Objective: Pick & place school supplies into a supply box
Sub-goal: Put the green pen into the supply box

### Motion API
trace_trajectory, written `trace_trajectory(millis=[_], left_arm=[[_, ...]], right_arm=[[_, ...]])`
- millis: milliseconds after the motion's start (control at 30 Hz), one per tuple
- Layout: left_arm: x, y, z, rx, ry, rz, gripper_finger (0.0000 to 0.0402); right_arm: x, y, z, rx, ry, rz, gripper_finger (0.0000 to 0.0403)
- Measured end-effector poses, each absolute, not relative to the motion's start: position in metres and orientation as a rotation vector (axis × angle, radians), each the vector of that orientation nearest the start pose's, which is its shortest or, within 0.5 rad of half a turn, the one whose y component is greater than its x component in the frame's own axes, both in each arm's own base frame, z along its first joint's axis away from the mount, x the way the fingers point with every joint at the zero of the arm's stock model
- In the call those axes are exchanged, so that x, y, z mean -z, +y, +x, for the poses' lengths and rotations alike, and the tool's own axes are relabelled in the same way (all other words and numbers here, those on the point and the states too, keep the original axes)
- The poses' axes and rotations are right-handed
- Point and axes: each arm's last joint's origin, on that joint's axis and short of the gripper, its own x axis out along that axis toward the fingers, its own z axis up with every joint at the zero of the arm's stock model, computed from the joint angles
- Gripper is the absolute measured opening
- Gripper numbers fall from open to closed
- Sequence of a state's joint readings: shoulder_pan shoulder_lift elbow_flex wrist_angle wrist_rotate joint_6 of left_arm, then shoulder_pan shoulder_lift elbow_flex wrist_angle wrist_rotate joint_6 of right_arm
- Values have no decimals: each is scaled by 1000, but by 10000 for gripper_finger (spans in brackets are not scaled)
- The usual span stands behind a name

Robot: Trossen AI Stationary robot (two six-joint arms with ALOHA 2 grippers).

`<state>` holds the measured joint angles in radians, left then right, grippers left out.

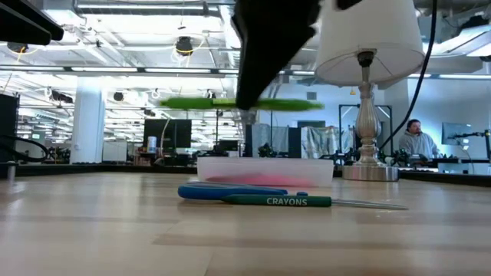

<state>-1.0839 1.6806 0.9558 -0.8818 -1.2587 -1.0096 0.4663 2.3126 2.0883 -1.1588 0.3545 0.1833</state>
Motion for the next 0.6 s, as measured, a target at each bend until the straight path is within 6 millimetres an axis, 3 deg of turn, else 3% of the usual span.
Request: trace_trajectory(millis=[367,600], left_arm=[[-171,-225,150,-380,464,498,114],[-171,-225,150,-380,464,497,114]], right_arm=[[-213,124,436,295,1379,-475,12],[-213,72,447,327,1431,-471,12]])
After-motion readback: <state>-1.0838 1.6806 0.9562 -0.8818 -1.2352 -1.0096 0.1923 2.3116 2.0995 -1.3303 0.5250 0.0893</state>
